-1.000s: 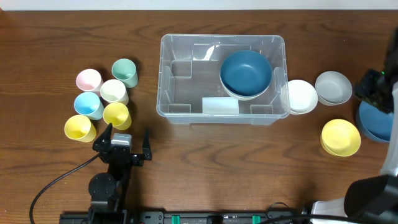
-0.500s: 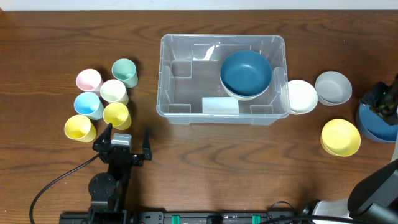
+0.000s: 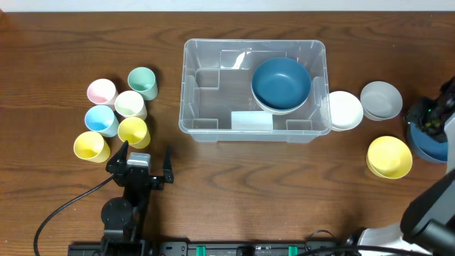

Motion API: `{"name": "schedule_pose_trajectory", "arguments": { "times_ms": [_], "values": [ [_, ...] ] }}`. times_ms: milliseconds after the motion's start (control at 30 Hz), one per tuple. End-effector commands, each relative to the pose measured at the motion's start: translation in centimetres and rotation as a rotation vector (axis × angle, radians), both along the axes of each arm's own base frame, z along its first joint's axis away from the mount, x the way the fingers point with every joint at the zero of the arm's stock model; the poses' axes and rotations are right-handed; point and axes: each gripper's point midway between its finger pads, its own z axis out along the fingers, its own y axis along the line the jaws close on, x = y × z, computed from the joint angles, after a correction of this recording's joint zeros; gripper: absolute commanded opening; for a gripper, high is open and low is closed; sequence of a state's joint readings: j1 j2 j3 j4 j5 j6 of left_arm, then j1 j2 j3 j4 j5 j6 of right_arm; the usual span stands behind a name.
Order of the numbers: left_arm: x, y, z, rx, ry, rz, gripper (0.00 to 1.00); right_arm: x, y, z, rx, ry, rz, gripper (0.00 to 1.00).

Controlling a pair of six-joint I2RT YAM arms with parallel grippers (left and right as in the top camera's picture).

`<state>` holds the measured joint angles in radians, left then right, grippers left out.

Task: Pack container
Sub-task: 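Move the right gripper to the second dark blue bowl and grasp it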

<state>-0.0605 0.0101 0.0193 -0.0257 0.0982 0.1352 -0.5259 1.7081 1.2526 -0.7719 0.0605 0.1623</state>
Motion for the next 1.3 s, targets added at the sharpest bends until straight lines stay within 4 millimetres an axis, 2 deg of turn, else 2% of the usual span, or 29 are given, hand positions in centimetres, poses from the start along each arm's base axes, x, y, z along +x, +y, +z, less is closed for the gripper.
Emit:
{"name": "schedule_pose_trajectory", "arguments": {
  "times_ms": [0, 133, 300, 433, 567, 867, 967, 1033, 1167, 1267],
  "values": [
    [-0.1, -0.2, -1.5, 0.003, 0.045, -0.014, 0.98, -0.6, -0.1, -2.4, 0.021, 0.064, 0.003, 0.57],
    [-0.1, -0.2, -1.5, 0.003, 0.045, -0.014, 0.98, -0.8, -0.1, -4.2, 0.048, 0.101, -0.011, 0.50],
    [-0.1, -0.2, -1.5, 0.003, 0.045, -0.014, 0.98, -0.8, -0.2, -5.2, 0.057, 0.114, -0.018, 0.36],
    [-0.1, -0.2, -1.5, 0.003, 0.045, -0.014, 0.98, -0.7, -0.4, -5.2, 0.053, 0.108, -0.031, 0.17],
    [-0.1, -0.2, -1.5, 0.003, 0.045, -0.014, 0.98, -0.7, -0.5, -5.2, 0.049, 0.110, -0.034, 0.02],
    [-0.1, -0.2, -1.5, 0.003, 0.045, -0.014, 0.98, -0.4, -1.3, -4.4, 0.016, 0.102, -0.054, 0.01],
    [-0.1, -0.2, -1.5, 0.003, 0.045, -0.014, 0.98, 0.5, -1.9, -2.6, 0.005, 0.081, -0.054, 0.01],
    [-0.1, -0.2, -1.5, 0.003, 0.045, -0.014, 0.98, 1.5, -2.3, -0.3, -0.006, 0.057, -0.051, 0.01],
    [-0.1, -0.2, -1.5, 0.003, 0.045, -0.014, 0.98, 4.4, -2.1, 6.8, -0.006, -0.043, -0.016, 0.01],
    [-0.1, -0.2, -1.5, 0.003, 0.045, -0.014, 0.98, 6.4, 0.0, 12.9, 0.030, -0.145, 0.051, 0.01]
  ]
}}
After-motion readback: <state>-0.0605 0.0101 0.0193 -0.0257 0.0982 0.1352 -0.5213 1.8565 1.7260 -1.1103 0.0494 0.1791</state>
